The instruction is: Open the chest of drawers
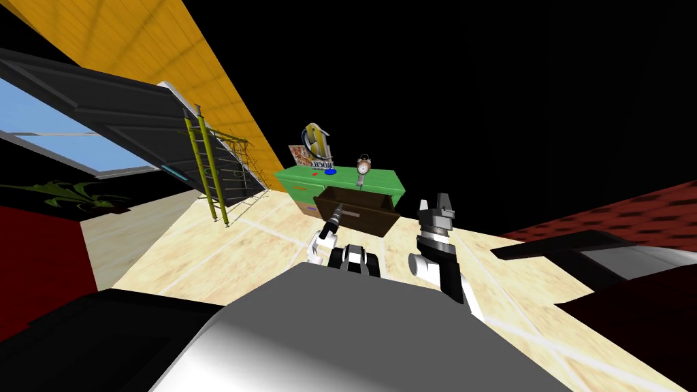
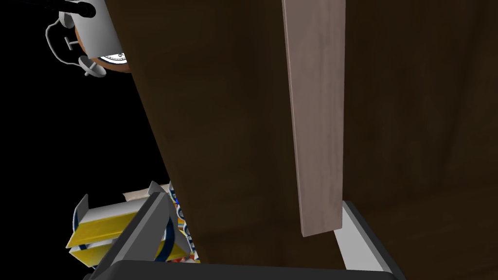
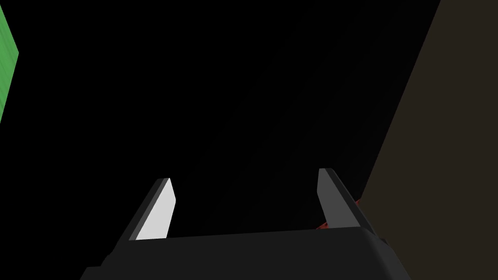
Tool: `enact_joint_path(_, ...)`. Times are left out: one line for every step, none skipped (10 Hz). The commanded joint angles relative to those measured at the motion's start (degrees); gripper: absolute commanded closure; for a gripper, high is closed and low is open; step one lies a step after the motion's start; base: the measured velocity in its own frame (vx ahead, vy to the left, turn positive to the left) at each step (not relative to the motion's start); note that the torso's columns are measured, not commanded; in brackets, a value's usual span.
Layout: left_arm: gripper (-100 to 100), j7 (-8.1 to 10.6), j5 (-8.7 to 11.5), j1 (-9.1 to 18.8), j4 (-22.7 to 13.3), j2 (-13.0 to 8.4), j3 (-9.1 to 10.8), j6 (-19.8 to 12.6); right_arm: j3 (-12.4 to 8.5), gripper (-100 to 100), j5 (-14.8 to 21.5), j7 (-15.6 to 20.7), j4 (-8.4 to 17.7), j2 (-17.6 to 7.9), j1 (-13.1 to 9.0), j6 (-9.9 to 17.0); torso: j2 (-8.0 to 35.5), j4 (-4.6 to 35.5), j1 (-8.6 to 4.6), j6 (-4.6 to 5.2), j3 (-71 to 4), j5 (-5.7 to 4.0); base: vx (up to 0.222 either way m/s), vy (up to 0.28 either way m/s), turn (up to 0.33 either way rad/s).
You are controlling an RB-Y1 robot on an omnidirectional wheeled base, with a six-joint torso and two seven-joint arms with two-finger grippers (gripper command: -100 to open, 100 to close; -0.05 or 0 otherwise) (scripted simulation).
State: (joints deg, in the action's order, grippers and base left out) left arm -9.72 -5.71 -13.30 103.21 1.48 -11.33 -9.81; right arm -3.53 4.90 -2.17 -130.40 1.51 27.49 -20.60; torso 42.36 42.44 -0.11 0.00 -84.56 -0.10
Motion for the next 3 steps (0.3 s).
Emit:
enact_joint_path(0, 0.02, 0.0, -0.1, -0.1, 0.0, 0.0, 0.0, 0.0, 0, 0.0, 0.0, 0.0, 0.0, 0.0, 0.0, 0.0, -0.1, 0.01, 0.01, 0.0, 0.02, 0.0, 0.0, 0.0)
enact_joint_path(0, 0.04, 0.0, -0.1, -0.1, 0.0, 0.01, 0.0, 0.0, 0, 0.0, 0.0, 0.0, 0.0, 0.0, 0.0, -0.1, -0.1, 0.03, 0.01, 0.0, 0.04, 0.0, 0.0, 0.0)
enact_joint_path(0, 0.06, 0.0, -0.1, -0.1, 0.0, 0.01, 0.0, 0.0, 0, 0.0, 0.0, 0.0, 0.0, 0.0, 0.0, -0.1, -0.1, 0.04, 0.01, 0.0, 0.05, 0.0, 0.0, 0.0)
